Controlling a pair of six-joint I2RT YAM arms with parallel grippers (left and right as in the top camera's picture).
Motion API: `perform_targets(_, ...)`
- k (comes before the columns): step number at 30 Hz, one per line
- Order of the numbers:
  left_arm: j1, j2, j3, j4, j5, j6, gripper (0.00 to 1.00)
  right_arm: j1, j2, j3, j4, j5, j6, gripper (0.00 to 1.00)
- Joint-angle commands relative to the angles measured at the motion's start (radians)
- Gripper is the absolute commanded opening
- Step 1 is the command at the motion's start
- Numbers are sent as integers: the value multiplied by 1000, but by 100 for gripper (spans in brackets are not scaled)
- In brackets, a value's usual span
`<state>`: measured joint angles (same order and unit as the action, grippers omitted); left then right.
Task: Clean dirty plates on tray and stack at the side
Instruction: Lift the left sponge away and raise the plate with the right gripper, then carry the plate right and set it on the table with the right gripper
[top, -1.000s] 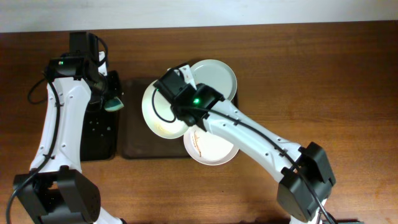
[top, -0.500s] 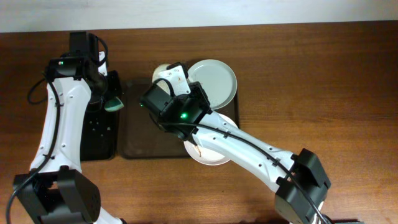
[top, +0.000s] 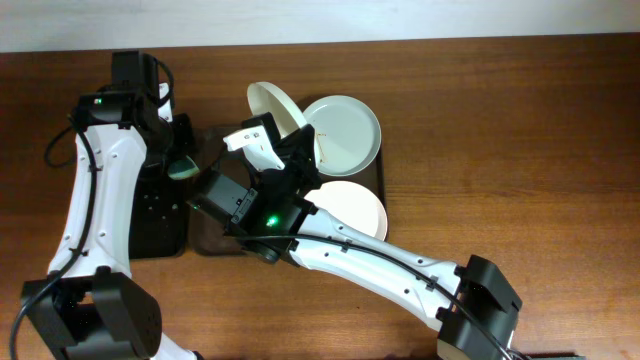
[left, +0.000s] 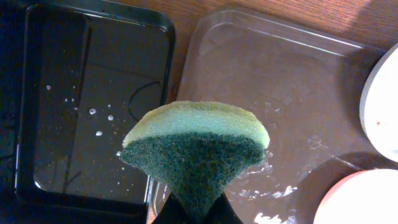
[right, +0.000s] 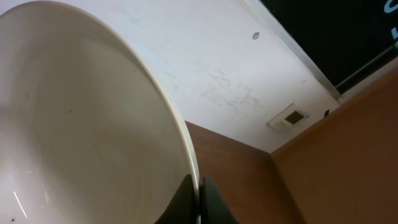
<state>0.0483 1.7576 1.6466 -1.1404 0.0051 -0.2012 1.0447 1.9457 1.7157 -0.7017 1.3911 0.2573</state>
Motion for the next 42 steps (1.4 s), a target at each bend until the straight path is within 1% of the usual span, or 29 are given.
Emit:
perform_targets(1,2,-13,7,1,15,21,1,9,-23,7,3,42,8,4)
perform_targets(8,2,-13,7,-1,15,20,1,9,-23,7,0,24,9,4)
perform_targets(11,2,-13,7,1,14,20,1,9,-23,6,-25,-50,9,4)
perform_targets(14,2,-13,7,2,15,20,1,9,-23,7,-27,-64,9,4)
perform_targets(17,5,-13,7,2,14,20,0,9,-23,7,-28,-120,8,4)
perform_targets(23,6,-13,7,2,15,20,1,9,-23,7,-72,-131,9,4)
perform_targets(27,6,-13,7,2,14,20,1,9,-23,7,-73,-180,9,4)
perform_targets(33,6,-13,7,1,19,20,1,5,-23,7,-145,-148,9,4)
perform_targets(36,6,-13,7,1,19,20,0,-56,-23,7,-182,-128,9,4)
perform_targets(38,6,-13,7,2,18,19,1,-86,-23,7,-170,-223,9,4)
perform_targets(42,6,-11,7,2,19,19,1,-107,-23,7,-158,-322,51,4)
